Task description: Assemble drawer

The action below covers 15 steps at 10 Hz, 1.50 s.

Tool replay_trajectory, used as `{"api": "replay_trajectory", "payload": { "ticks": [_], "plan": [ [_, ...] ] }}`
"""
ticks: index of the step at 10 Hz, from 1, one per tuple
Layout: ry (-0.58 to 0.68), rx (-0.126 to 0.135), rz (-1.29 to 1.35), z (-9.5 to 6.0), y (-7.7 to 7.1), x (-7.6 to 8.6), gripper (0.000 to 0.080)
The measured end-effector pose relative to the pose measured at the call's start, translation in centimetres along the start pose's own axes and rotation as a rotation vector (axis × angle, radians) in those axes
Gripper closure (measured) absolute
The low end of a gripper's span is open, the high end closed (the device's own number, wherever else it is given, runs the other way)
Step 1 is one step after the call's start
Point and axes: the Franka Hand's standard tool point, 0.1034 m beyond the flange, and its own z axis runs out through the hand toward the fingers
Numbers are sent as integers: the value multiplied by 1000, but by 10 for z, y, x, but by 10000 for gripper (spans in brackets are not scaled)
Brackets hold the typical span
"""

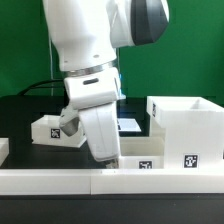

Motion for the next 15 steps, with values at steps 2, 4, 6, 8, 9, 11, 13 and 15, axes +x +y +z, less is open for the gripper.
{"api": "replay_trajectory", "payload": {
  "ticks": [2, 4, 6, 8, 9, 11, 13, 15],
  "plan": [
    [-13, -1, 34, 0, -1, 3, 151],
    [-23, -9, 87, 0, -2, -1, 151],
    [-22, -6, 87, 1, -3, -2, 151],
    [-46, 4, -26, 3, -1, 4, 151],
    [-69, 6, -81, 3, 1, 6, 151],
    [-73, 6, -80, 3, 2, 5, 151],
    [-72, 6, -74, 3, 1, 7, 151],
    [-71, 11, -64, 7, 0, 22, 151]
  ]
}}
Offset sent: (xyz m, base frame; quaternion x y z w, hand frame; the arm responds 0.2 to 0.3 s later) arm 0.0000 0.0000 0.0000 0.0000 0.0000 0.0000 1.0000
